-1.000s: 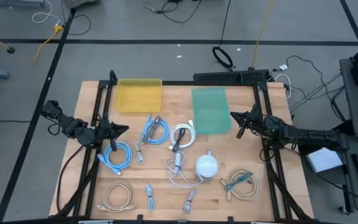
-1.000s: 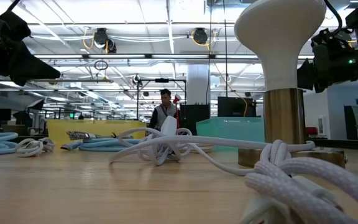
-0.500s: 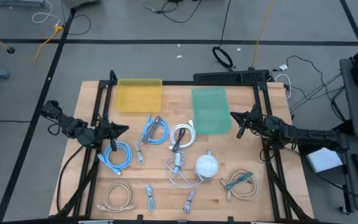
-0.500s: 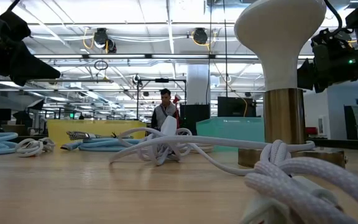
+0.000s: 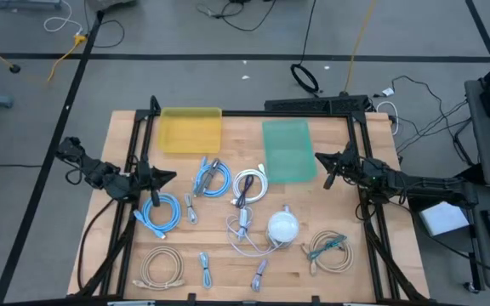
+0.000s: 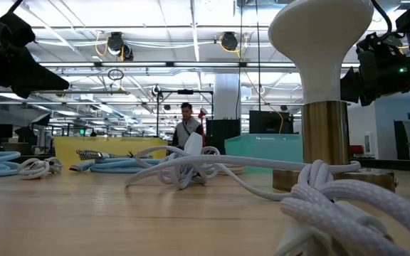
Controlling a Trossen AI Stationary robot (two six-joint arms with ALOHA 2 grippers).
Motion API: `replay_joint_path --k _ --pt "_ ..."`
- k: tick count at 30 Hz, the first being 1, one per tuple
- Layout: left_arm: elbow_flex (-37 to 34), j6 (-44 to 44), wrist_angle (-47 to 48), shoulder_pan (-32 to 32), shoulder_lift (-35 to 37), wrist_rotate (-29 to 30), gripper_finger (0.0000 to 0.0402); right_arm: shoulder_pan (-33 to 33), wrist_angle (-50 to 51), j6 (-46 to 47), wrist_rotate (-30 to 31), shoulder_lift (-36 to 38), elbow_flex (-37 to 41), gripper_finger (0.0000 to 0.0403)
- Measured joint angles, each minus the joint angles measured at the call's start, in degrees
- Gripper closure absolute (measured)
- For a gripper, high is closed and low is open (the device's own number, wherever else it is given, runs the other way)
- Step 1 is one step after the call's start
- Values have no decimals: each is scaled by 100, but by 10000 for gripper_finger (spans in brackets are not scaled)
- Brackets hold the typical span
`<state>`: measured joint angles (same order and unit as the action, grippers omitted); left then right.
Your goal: Pick & Place USB Port
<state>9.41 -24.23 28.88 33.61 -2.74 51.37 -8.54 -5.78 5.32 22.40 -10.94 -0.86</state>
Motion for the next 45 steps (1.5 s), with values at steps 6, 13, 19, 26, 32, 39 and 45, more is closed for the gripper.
replay_joint_path --k 6,13,19,26,32,39,45 --pt "-1 0 0 1 1 0 376 -5 -154 273 14 -2 1 403" --pt "-2 0 -2 0 2 0 376 -10 -1348 2387 227 -2 2 403" --pt "0 0 0 2 1 0 376 -13 -3333 3389 798 -2 2 403" --pt "-9 294 -214 -21 -1 412 376 -13 -6315 3729 755 0 6 403" --pt "-4 -1289 -3363 -338 1 3313 376 -13 -7584 3278 626 0 4 403" --pt "306 117 -7629 -984 -131 2412 376 -13 -7308 3223 1692 -9 -330 403" --pt "1932 2553 -7223 -1301 -939 812 376 -13 -5423 2150 1108 -224 -1449 403"
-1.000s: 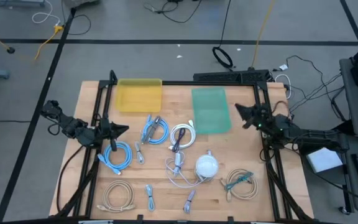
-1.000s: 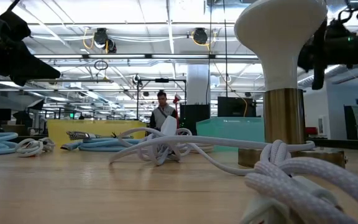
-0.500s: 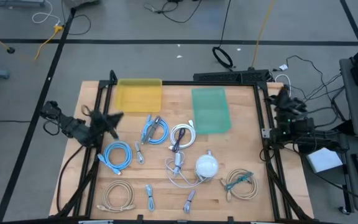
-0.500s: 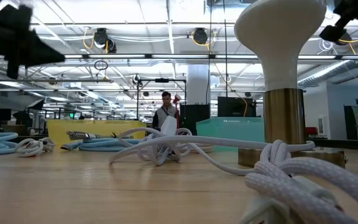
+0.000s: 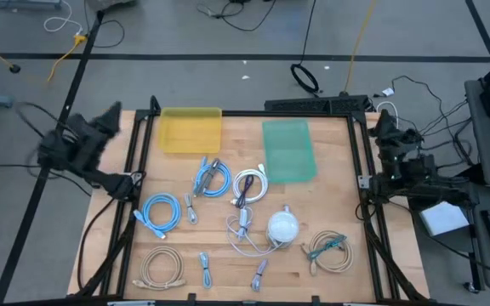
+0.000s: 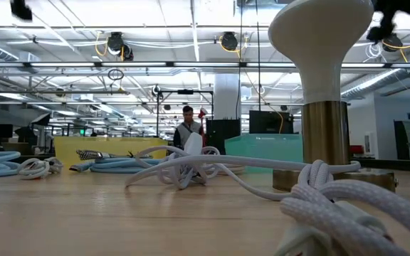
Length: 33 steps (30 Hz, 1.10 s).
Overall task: Pick & Place USB Port
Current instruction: Put the left blue HDMI cable into the yellow bin
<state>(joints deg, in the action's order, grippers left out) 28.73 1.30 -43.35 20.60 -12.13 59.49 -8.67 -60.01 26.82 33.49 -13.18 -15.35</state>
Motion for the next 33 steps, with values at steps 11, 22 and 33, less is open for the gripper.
replay_joint_path --k 11,22,33 --pt "4624 -202 7014 129 -2388 450 376 2 5671 -1693 -1087 -2410 -3571 374" --pt "5626 -2828 11860 -276 -3671 -96 376 2 4961 -2087 -827 -3390 -3921 337" --pt "4985 -4389 13011 -1717 -3975 -1926 376 -184 7045 -2430 -976 -3816 -4300 350"
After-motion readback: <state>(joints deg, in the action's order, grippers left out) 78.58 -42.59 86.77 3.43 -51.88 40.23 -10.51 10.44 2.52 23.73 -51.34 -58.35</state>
